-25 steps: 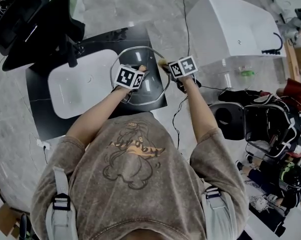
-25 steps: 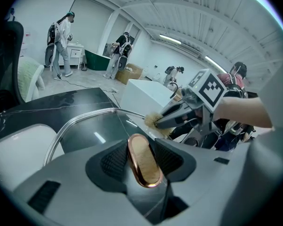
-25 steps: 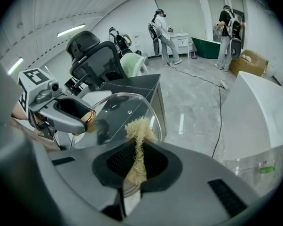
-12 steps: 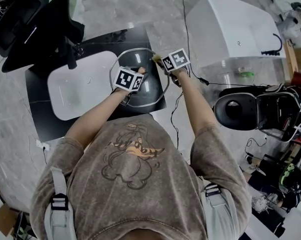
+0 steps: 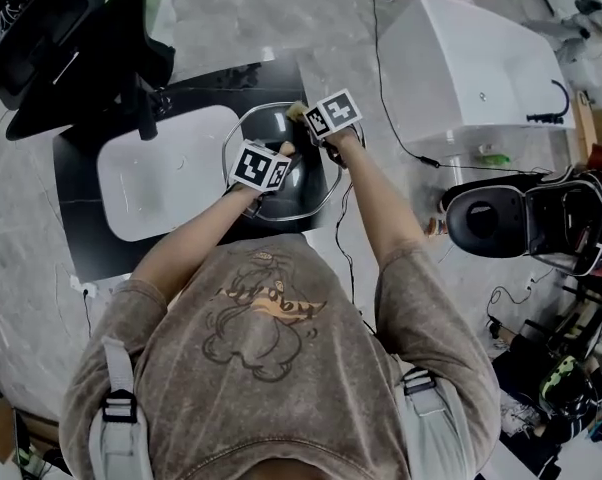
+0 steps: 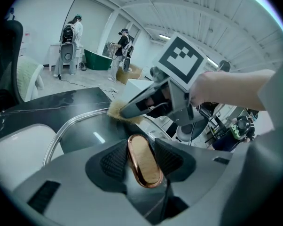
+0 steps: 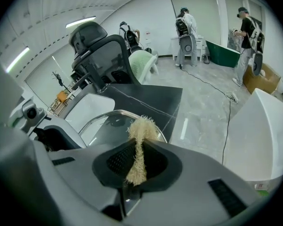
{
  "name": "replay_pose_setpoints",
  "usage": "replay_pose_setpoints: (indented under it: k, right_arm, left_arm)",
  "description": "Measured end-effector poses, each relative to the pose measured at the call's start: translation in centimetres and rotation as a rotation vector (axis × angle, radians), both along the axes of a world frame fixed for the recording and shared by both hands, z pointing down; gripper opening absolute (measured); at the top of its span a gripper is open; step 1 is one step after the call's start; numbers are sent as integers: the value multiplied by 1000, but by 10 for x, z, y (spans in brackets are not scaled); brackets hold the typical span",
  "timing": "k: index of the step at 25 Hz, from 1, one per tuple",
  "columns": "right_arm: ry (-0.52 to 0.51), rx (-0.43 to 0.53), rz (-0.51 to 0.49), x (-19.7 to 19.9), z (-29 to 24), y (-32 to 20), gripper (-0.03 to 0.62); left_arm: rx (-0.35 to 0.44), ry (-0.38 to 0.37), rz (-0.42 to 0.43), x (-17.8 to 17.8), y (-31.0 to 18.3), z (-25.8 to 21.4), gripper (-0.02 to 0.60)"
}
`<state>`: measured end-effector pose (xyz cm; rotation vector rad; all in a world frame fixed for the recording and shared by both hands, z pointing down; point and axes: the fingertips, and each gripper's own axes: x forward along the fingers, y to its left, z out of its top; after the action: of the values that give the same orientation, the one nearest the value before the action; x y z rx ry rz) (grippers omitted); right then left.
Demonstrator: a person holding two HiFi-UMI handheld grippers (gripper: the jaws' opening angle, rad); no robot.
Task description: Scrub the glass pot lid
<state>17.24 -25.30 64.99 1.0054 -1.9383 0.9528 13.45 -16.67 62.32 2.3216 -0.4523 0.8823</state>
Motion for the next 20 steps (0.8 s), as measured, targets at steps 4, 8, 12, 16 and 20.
replay_pose_setpoints:
  k: [4,8,12,16,20]
  right_arm:
    - [5,-9,-42,-12,2,-9,41]
    - [18,-18,-91,-24,3,-15,43]
    - [24,-9,-129,-37,3,-19,43]
    - [25,-10,-174,-52,2,-23,43]
    - [18,2,-207,-66,3,-25,43]
  left_arm:
    - [0,3,-1,1,1,0,193]
    - [0,6,-8,0,0,2,193]
    - [4,12,-10,1,0,0,195]
    - [-1,13,-13,0,0,0,195]
    - [3,12,-11,2,0,1,193]
